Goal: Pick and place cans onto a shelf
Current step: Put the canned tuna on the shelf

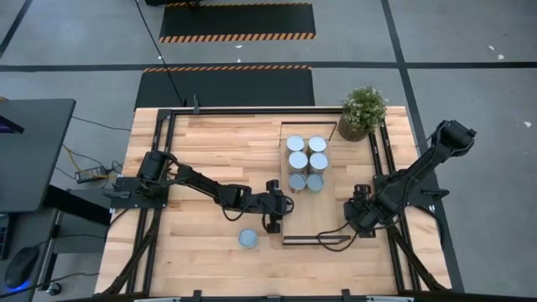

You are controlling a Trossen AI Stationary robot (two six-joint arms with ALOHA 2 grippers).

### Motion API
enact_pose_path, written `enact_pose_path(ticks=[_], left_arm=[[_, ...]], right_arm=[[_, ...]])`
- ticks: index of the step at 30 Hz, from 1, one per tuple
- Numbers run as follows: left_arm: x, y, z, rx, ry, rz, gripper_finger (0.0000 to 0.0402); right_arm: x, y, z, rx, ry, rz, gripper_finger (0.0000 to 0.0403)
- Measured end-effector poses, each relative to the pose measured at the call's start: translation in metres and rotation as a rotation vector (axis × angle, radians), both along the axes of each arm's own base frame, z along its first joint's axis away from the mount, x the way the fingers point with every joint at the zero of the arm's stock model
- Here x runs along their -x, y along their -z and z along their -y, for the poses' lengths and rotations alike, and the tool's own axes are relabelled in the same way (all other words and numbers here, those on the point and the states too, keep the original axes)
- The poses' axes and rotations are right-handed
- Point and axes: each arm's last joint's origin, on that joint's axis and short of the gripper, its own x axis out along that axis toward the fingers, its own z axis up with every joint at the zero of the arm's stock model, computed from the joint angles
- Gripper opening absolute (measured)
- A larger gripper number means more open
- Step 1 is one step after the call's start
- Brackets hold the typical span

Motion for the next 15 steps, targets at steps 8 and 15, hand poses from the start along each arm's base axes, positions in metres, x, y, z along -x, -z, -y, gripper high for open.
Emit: enact_pose_path(ticks=[8, 15], left_arm=[[0.014, -0.020, -0.001, 0.024, 0.042, -0.098, 0.0126], [0.023, -0.036, -0.004, 0.020, 0.021, -0.130, 0.0126]], right_arm=[[-0.007, -0.021, 0.000, 0.033, -0.005, -0.025, 0.0347], [-0.011, -0.033, 0.004, 0.055, 0.006, -0.014, 0.0346]])
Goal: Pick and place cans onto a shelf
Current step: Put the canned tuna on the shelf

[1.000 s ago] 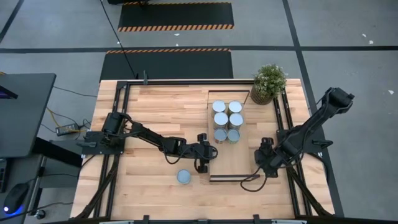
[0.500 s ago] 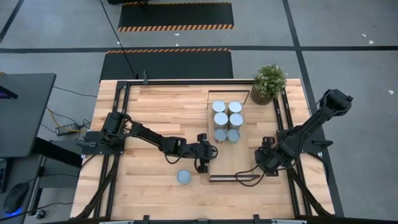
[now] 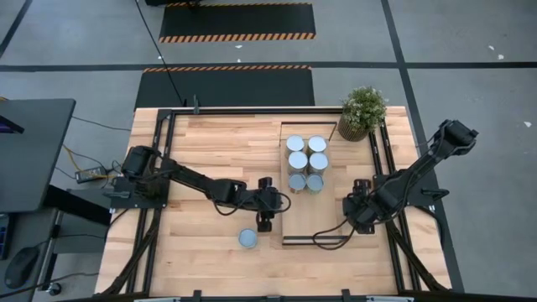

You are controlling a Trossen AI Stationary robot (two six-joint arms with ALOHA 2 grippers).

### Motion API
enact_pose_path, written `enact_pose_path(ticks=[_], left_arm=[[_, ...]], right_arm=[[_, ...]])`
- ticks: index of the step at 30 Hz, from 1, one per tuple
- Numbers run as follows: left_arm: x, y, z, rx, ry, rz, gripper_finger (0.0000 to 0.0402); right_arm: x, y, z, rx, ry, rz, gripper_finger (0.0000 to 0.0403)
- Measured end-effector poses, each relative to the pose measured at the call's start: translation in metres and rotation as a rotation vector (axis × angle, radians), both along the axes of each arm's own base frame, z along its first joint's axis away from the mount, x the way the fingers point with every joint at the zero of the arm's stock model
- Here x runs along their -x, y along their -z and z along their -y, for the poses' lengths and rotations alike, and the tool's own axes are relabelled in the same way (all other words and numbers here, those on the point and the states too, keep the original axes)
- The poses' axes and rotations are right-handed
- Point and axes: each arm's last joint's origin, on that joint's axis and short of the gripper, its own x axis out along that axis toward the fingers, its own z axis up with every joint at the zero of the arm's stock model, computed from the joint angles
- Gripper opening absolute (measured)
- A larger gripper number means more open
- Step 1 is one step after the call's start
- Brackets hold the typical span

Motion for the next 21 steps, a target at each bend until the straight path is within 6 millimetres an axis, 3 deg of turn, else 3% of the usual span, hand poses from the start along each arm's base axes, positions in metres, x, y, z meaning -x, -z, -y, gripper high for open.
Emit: enact_pose_path(ticks=[10, 21], left_arm=[[0.000, -0.001, 0.000, 0.011, -0.005, 0.001, 0.0126], [0.000, -0.001, 0.000, 0.011, -0.006, 0.001, 0.0126]], right_arm=[[0.015, -0.021, 0.015, -0.061, 0.099, 0.082, 0.0346], [0.014, -0.004, 0.011, -0.128, 0.127, 0.110, 0.0369]])
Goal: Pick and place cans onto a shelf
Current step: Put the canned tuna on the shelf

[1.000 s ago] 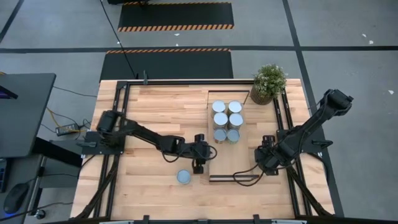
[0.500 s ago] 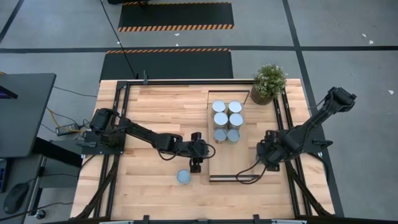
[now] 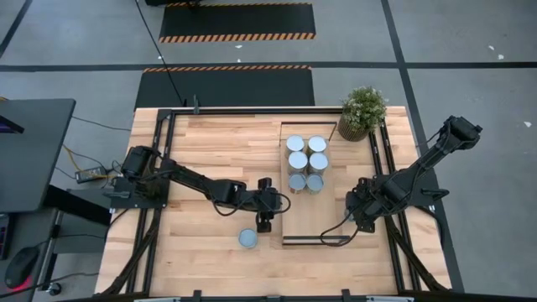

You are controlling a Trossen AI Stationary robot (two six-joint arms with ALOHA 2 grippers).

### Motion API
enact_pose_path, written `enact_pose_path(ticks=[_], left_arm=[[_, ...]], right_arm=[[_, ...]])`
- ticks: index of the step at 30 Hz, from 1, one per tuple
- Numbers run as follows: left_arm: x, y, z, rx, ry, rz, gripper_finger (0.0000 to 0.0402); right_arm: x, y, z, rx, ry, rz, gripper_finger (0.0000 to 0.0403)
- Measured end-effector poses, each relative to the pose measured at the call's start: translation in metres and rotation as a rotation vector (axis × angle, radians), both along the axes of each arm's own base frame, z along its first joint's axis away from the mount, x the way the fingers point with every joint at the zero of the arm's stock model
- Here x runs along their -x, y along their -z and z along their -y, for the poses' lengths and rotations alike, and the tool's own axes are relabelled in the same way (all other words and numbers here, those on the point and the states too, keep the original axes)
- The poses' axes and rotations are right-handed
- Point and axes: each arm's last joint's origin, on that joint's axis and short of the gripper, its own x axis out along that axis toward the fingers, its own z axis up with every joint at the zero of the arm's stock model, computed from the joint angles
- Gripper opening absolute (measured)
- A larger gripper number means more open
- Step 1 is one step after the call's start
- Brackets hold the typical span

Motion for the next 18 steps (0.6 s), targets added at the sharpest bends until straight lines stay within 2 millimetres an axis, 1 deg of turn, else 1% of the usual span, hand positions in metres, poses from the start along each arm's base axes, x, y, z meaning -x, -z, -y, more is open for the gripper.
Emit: enact_pose_path(ticks=[5, 9, 15, 18], left_arm=[[0.000, 0.000, 0.000, -0.001, 0.000, -0.001, 0.0126], [0.000, 0.000, 0.000, -0.001, 0.000, -0.003, 0.0126], [0.000, 0.000, 0.000, -0.002, 0.000, -0.006, 0.0126], [0.000, 0.001, 0.000, -0.002, 0.000, -0.006, 0.0126]], right_arm=[[0.000, 0.011, 0.001, 0.014, -0.002, -0.010, 0.0390], [-0.001, 0.015, -0.001, 0.001, -0.006, 0.012, 0.0399], [0.006, 0.028, 0.005, 0.030, -0.003, -0.020, 0.0391], [0.008, 0.035, 0.006, 0.034, -0.001, -0.014, 0.0375]])
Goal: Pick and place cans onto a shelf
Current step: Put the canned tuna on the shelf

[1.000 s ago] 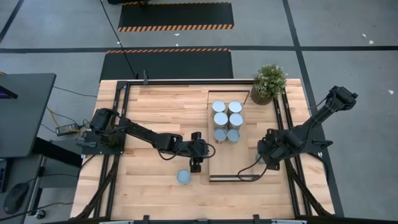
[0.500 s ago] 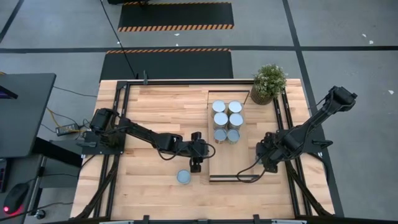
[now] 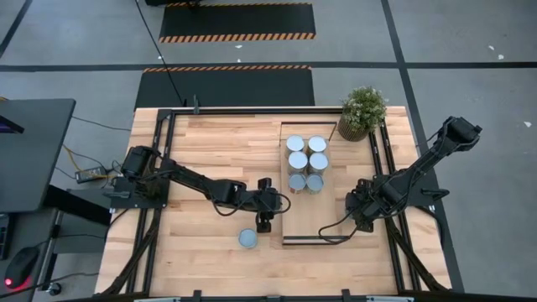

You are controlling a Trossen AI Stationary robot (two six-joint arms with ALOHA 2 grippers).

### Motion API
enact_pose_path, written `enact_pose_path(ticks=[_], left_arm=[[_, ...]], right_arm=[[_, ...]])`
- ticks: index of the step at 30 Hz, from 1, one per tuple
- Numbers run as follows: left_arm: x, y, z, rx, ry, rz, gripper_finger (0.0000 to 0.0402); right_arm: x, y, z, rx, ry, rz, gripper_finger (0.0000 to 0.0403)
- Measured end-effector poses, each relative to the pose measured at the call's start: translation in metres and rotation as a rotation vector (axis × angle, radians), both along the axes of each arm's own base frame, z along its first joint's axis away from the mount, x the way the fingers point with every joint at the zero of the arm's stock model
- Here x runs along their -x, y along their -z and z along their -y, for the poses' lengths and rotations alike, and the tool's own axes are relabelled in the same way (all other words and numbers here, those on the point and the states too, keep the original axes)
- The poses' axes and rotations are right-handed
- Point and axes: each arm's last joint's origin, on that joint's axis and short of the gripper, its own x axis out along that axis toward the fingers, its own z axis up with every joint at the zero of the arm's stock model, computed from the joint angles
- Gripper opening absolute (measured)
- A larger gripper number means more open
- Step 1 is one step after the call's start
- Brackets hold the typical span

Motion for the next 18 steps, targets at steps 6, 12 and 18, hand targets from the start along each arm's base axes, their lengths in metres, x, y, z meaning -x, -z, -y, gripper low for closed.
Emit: enact_pose_path(ticks=[6, 12, 18], left_arm=[[0.000, 0.000, 0.000, -0.001, 0.000, -0.001, 0.0126], [0.001, 0.001, 0.000, -0.003, 0.001, -0.011, 0.0126], [0.003, -0.009, -0.001, 0.002, 0.003, 0.009, 0.0126]], right_arm=[[0.002, 0.008, 0.002, -0.002, -0.002, 0.002, 0.0320], [-0.002, -0.008, 0.002, 0.008, -0.019, -0.035, 0.0295], [-0.015, -0.047, 0.005, 0.049, -0.037, 0.067, 0.0307]])
